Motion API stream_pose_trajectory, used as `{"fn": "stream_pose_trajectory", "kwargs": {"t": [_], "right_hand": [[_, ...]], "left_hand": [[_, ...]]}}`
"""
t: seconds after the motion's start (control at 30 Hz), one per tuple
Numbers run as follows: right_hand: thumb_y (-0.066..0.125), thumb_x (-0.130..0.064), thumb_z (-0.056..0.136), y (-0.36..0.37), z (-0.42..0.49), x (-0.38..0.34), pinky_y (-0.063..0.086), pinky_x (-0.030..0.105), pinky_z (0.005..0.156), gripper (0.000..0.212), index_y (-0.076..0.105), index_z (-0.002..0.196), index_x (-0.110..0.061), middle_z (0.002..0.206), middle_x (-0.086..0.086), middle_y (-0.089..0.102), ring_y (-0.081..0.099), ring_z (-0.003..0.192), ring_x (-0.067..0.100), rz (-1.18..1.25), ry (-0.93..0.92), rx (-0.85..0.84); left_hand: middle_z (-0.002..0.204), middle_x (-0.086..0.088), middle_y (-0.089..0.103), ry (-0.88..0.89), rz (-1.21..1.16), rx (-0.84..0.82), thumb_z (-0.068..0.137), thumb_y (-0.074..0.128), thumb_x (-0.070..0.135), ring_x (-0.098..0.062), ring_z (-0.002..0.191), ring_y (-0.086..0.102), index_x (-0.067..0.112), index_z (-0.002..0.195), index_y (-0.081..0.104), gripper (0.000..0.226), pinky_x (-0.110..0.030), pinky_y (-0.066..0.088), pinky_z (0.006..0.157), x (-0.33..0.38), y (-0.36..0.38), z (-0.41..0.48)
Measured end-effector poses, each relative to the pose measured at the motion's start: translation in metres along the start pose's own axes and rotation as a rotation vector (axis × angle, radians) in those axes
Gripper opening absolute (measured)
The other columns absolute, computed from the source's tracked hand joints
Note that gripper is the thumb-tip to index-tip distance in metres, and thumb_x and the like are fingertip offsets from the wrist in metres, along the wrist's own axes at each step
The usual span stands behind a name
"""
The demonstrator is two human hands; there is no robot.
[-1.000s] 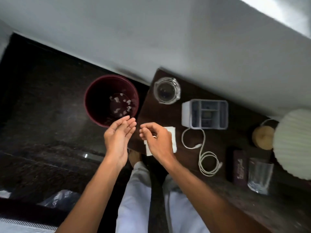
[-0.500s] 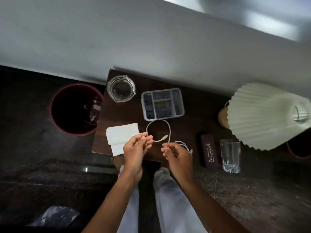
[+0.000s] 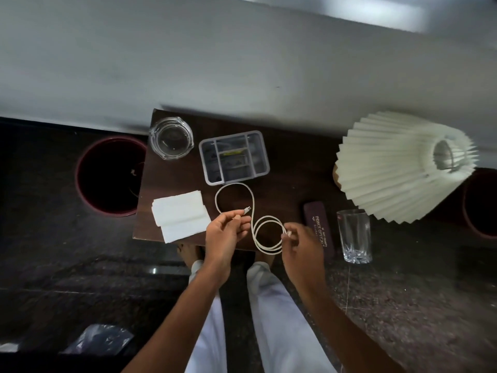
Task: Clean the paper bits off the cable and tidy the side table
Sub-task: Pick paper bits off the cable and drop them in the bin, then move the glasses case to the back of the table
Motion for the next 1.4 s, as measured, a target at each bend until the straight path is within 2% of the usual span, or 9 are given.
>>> {"fn": "stream_pose_trajectory", "kwargs": {"t": [0.1, 0.27, 0.47, 0.63, 0.8, 1.07, 1.13, 1.27, 1.4], "right_hand": [[0.067, -0.017, 0.091, -0.018, 0.006, 0.012, 0.049, 0.041, 0.096, 0.034, 0.062, 0.124, -0.013, 0.13, 0.008, 0.06, 0.053, 0.119, 0.029, -0.301, -0.042, 0.049], [0.066, -0.031, 0.092, -0.028, 0.021, 0.033, 0.049, 0.043, 0.099, 0.062, 0.038, 0.146, -0.018, 0.148, 0.014, 0.04, 0.045, 0.129, 0.035, -0.556, 0.048, -0.124], [0.067, -0.032, 0.093, -0.026, 0.034, 0.045, 0.052, 0.041, 0.091, 0.074, 0.025, 0.151, -0.015, 0.138, 0.017, 0.046, 0.054, 0.122, 0.034, -0.477, 0.09, -0.116], [0.075, -0.028, 0.087, -0.028, 0.046, 0.047, 0.05, 0.041, 0.095, 0.079, 0.03, 0.15, -0.008, 0.14, 0.022, 0.047, 0.057, 0.122, 0.038, -0.434, 0.137, -0.049], [0.073, -0.029, 0.088, -0.023, 0.046, 0.042, 0.053, 0.039, 0.086, 0.058, 0.049, 0.133, -0.003, 0.134, 0.02, 0.047, 0.063, 0.11, 0.035, -0.5, 0.09, -0.088], [0.075, -0.03, 0.087, -0.029, 0.048, 0.026, 0.053, 0.039, 0.084, 0.055, 0.051, 0.133, -0.01, 0.131, 0.015, 0.049, 0.062, 0.108, 0.033, -0.389, 0.061, -0.07], [0.075, -0.029, 0.087, -0.029, 0.046, 0.014, 0.057, 0.041, 0.087, 0.06, 0.047, 0.138, -0.016, 0.134, 0.01, 0.045, 0.062, 0.108, 0.03, -0.342, -0.015, -0.081], [0.073, -0.024, 0.088, -0.029, 0.05, -0.004, 0.053, 0.044, 0.098, 0.067, 0.042, 0.147, -0.017, 0.141, 0.007, 0.042, 0.057, 0.119, 0.025, -0.264, -0.157, -0.101], [0.074, -0.02, 0.087, -0.031, 0.054, -0.005, 0.043, 0.028, 0.099, 0.066, 0.046, 0.146, -0.017, 0.14, 0.006, 0.045, 0.041, 0.128, 0.022, -0.103, -0.163, 0.009]], "left_hand": [[0.102, -0.009, 0.078, -0.01, 0.019, -0.033, 0.104, 0.052, 0.009, -0.018, 0.092, 0.073, 0.014, 0.11, 0.071, 0.021, -0.03, 0.06, 0.087, -0.007, 0.015, -0.003], [0.097, -0.008, 0.078, -0.007, 0.038, -0.064, 0.105, 0.051, 0.009, -0.019, 0.093, 0.072, 0.006, 0.114, 0.069, 0.021, -0.032, 0.059, 0.089, -0.019, 0.039, -0.005], [0.097, -0.008, 0.078, 0.008, 0.064, -0.102, 0.105, 0.052, 0.009, -0.019, 0.092, 0.072, 0.007, 0.113, 0.069, 0.019, -0.032, 0.058, 0.089, -0.027, 0.056, -0.005], [0.095, -0.008, 0.077, 0.007, 0.075, -0.118, 0.105, 0.053, 0.01, -0.015, 0.087, 0.071, 0.009, 0.109, 0.071, 0.018, -0.029, 0.059, 0.087, -0.031, 0.059, -0.004], [0.095, -0.006, 0.077, 0.022, 0.116, -0.126, 0.104, 0.054, 0.011, -0.012, 0.085, 0.072, 0.012, 0.108, 0.071, 0.018, -0.028, 0.059, 0.087, -0.033, 0.059, -0.005], [0.101, 0.003, 0.077, 0.122, 0.242, -0.122, 0.098, 0.066, 0.031, -0.01, 0.098, 0.073, 0.023, 0.116, 0.07, 0.02, -0.033, 0.058, 0.096, -0.026, 0.07, -0.001], [0.108, 0.001, 0.077, 0.119, 0.219, -0.171, 0.096, 0.067, 0.037, -0.011, 0.102, 0.073, 0.022, 0.123, 0.068, 0.031, -0.035, 0.058, 0.097, -0.02, 0.076, -0.001], [0.108, -0.01, 0.077, 0.136, 0.101, -0.17, 0.096, 0.069, 0.027, -0.017, 0.097, 0.076, 0.009, 0.127, 0.064, 0.036, -0.032, 0.061, 0.089, -0.009, 0.081, 0.003], [0.105, -0.015, 0.076, 0.099, -0.063, -0.1, 0.1, 0.063, 0.02, -0.022, 0.098, 0.075, 0.002, 0.12, 0.064, 0.027, -0.027, 0.061, 0.085, -0.003, 0.083, 0.012]]}}
Point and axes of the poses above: each hand's wrist, its own z-axis towards the middle knuckle, its own y-axis out of the palm, x = y × z, the point moved 3 cm from there along z, towards the middle knuckle
